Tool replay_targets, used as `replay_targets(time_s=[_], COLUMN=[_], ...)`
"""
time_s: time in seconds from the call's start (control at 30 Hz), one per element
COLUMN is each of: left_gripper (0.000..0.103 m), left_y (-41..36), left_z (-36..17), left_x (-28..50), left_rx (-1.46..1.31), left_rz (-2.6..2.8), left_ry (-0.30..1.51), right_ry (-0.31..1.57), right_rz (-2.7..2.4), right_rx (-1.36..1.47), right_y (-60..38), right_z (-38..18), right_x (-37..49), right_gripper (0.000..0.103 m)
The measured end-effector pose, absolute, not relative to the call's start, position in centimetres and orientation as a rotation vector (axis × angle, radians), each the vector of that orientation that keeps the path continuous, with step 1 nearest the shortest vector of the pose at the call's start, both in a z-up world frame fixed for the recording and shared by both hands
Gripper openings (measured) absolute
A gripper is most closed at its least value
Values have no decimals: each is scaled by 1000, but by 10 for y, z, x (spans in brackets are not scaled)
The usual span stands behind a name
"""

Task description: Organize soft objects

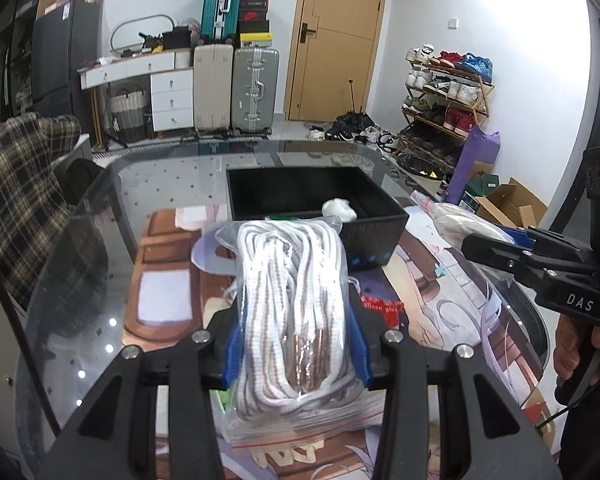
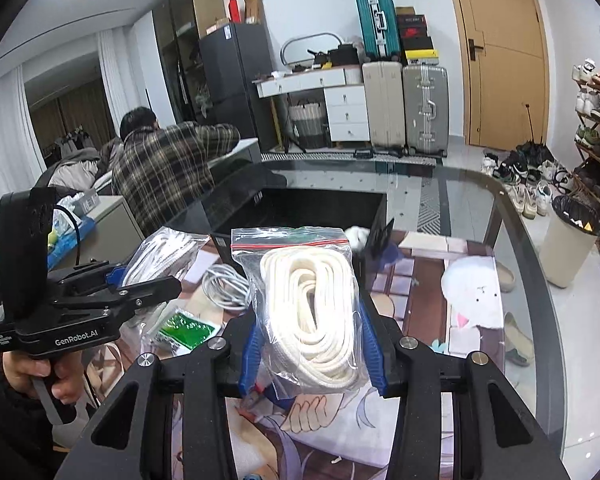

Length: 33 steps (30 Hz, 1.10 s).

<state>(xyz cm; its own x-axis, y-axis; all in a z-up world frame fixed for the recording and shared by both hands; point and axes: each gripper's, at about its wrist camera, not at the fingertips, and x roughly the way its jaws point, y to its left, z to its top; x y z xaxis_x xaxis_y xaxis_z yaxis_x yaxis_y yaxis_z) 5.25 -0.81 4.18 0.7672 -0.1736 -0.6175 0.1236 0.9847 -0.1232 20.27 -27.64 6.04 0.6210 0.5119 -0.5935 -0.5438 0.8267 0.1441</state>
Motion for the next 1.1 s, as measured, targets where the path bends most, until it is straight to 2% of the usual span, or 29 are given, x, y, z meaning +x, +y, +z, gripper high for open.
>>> replay_targets(time_s=[0.57, 1.1], left_gripper=[42, 42], left_y=[1, 3], left_z=[76, 80], left_x=[75, 94], left_rx=[-70, -68], left_rz=[-164, -168], left_ry=[615, 623], right_ry=[605, 598], right_rz=[551, 565], right_rx=[-130, -126], right_y=[-244, -231], right_z=[91, 106], right_x=[211, 228], right_gripper=[43, 43])
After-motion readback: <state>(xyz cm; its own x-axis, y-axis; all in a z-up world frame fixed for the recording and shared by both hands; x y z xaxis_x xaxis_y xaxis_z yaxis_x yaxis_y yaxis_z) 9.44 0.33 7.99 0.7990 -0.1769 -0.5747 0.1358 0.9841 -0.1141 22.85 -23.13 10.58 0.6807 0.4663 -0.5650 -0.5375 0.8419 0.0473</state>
